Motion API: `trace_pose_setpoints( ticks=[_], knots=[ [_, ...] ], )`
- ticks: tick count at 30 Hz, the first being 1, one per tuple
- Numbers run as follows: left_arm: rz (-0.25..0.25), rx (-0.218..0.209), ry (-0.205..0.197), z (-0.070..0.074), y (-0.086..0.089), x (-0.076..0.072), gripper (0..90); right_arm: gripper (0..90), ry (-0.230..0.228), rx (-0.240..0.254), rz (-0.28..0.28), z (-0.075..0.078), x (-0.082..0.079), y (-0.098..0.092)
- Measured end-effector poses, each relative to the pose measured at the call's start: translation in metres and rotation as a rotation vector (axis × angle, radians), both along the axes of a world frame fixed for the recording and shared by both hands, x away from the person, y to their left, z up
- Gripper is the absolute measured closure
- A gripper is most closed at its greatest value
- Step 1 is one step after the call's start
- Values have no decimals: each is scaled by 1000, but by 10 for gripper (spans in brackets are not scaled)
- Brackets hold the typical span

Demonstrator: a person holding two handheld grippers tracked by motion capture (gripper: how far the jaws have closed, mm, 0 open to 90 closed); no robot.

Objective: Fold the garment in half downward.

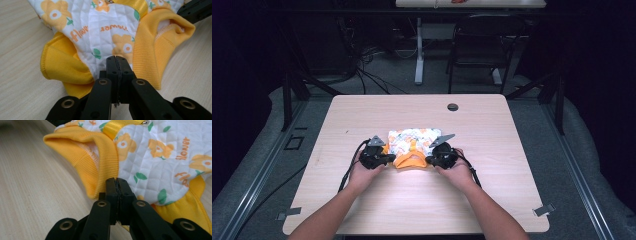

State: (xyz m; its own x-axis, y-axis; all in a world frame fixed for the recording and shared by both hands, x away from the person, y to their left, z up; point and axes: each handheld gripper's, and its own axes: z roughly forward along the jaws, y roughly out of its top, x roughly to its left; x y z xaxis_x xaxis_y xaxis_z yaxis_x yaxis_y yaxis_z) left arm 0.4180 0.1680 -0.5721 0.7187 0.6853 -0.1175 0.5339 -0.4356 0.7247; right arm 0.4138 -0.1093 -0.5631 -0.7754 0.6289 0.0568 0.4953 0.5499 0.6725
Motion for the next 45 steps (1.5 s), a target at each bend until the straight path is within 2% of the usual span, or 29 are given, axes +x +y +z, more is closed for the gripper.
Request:
trace_pose_setpoints(
  ticks=[3,7,12,14,16,21,23,27,32,41,45],
  knots=[
    [-8,-2,-4,5,1,-3,899,883,-10,11,-3,5,-4,-1],
    [-11,-33,-11,15,6,-11,899,881,-33,33,9,17,-11,-6],
    [-38,-45,-35,31,11,-25,892,869,-56,44,24,31,-24,-11],
    [-40,-42,-41,35,12,-30,864,859,-63,39,32,35,-29,-13],
    [-48,-49,-52,39,14,-37,843,852,-75,55,38,38,-34,-14],
    [-60,-66,-63,45,21,-50,762,808,-66,71,51,44,-49,-19],
    [-65,-68,-82,46,24,-55,727,780,-68,78,56,45,-54,-20],
    [-53,-79,-111,46,30,-65,630,713,-77,79,50,47,-66,-23],
    [-26,-119,-104,41,40,-79,574,637,-53,120,26,44,-79,-30],
    [-3,-82,-73,20,52,-94,555,594,-72,87,7,27,-101,-41],
    [2,-90,-65,15,54,-97,540,580,-84,67,4,19,-109,-44]
  ],
)
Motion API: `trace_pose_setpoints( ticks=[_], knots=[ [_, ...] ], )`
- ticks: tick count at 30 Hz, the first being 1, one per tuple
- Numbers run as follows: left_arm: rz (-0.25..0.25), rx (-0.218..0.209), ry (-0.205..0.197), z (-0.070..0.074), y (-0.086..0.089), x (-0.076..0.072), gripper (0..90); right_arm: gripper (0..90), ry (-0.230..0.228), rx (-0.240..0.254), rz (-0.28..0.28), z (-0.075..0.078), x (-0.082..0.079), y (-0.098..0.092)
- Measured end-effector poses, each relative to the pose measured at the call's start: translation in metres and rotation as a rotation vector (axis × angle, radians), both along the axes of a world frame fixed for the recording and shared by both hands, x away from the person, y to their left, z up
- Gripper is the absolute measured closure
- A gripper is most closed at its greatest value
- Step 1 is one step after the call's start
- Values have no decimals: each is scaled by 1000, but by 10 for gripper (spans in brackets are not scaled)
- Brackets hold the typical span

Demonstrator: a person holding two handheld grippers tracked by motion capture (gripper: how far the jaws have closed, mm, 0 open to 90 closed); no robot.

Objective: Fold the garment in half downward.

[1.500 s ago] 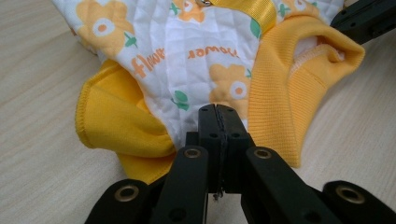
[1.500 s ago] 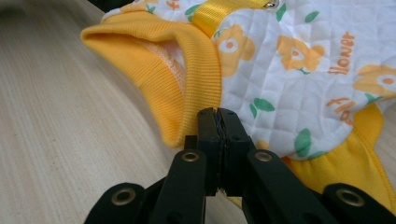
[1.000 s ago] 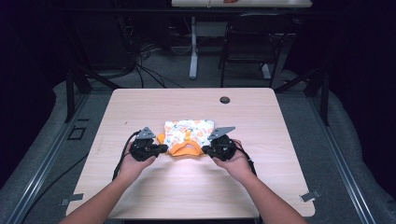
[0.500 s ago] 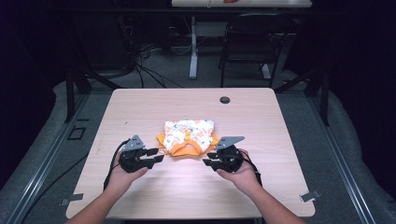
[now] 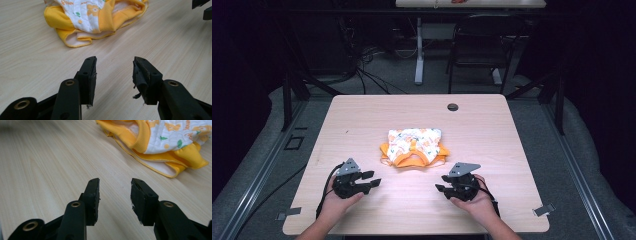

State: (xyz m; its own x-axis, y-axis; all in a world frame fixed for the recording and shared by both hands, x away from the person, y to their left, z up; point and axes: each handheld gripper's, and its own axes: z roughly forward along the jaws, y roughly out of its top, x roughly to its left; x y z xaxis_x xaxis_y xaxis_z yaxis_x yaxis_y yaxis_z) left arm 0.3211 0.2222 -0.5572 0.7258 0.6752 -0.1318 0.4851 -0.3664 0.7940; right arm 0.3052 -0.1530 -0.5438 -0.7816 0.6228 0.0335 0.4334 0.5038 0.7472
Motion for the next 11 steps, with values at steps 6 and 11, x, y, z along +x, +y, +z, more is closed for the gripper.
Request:
trace_pose_setpoints(
  ticks=[6,11],
  knots=[
    [5,2,1,-6,1,-1,535,565,-12,7,-24,-12,-6,-4],
    [-16,33,-4,-10,-3,-1,535,564,-29,-33,-9,-18,-7,1]
  ],
)
